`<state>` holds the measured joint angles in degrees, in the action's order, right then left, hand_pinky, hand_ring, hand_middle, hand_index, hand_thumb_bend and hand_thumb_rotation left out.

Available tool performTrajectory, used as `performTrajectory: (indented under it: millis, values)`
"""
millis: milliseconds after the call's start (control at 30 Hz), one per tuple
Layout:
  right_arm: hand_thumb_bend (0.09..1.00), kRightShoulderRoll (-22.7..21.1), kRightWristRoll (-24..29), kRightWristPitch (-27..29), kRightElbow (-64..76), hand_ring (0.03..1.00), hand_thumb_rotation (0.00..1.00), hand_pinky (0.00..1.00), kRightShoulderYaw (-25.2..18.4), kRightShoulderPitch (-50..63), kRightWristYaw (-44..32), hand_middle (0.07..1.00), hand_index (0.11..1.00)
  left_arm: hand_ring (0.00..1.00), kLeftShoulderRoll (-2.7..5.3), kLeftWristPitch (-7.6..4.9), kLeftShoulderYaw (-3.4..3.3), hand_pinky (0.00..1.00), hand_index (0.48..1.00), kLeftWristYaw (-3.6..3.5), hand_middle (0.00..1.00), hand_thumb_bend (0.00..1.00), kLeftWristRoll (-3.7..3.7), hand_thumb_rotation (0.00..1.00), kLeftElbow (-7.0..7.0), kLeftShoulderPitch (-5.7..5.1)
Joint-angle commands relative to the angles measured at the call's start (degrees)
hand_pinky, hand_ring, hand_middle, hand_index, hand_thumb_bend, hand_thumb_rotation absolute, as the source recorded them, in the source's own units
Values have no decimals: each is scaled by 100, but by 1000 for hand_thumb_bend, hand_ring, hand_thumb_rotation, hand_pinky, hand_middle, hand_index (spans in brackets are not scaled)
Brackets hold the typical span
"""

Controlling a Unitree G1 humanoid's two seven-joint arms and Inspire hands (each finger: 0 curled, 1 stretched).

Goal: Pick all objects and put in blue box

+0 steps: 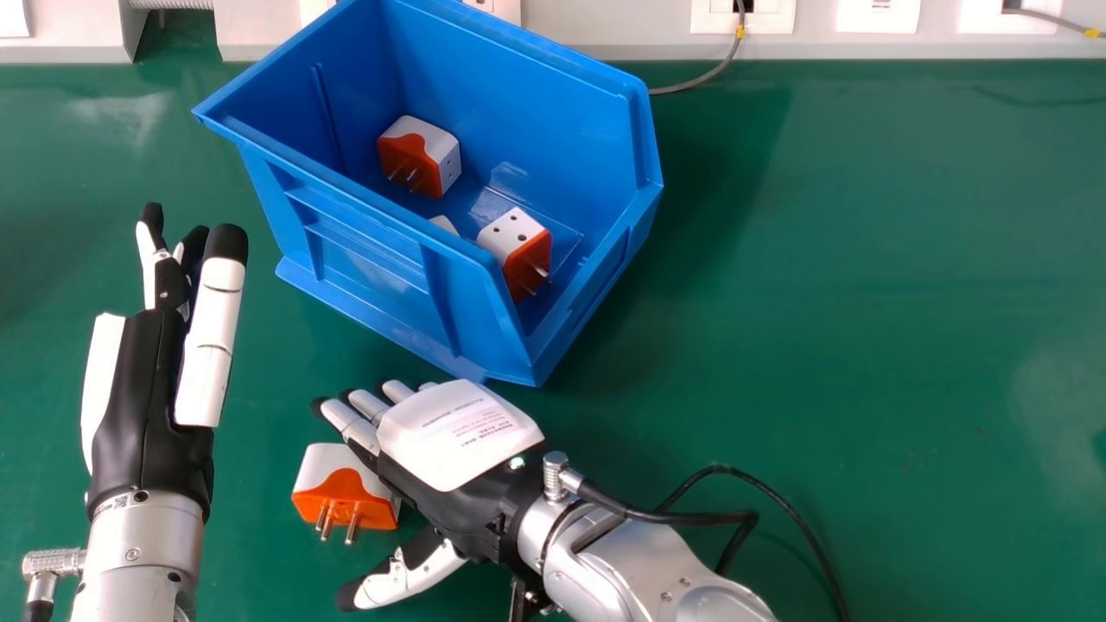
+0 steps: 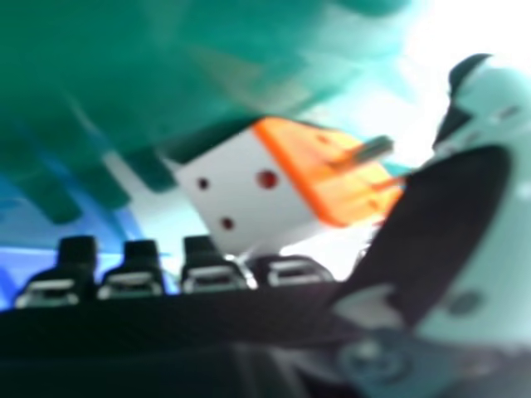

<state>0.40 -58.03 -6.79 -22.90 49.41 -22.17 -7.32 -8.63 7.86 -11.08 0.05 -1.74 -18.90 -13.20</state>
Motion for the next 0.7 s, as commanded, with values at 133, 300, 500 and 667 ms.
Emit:
performTrajectory:
  millis: [133, 300, 500, 667]
  values:
    - [452, 126, -195, -114, -81, 977, 557, 894, 165, -224, -8, 994, 966, 988, 0, 21, 10, 935, 1000, -19, 981, 654, 0, 1000, -203, 16]
    - [449, 202, -291, -264, -134, 966, 550, 872, 313, -319, -65, 985, 956, 988, 10, 49, 18, 935, 1000, -19, 981, 654, -6, 1000, -232, 12]
    - [443, 286, -345, -342, -46, 955, 538, 852, 378, -377, -217, 980, 947, 988, 17, 69, 23, 935, 1000, -8, 981, 654, -25, 1000, -242, 17]
    - [448, 257, -286, -342, 135, 946, 540, 836, 329, -383, -327, 972, 937, 988, 20, 126, 37, 935, 1000, 3, 981, 656, -42, 1000, -257, 50]
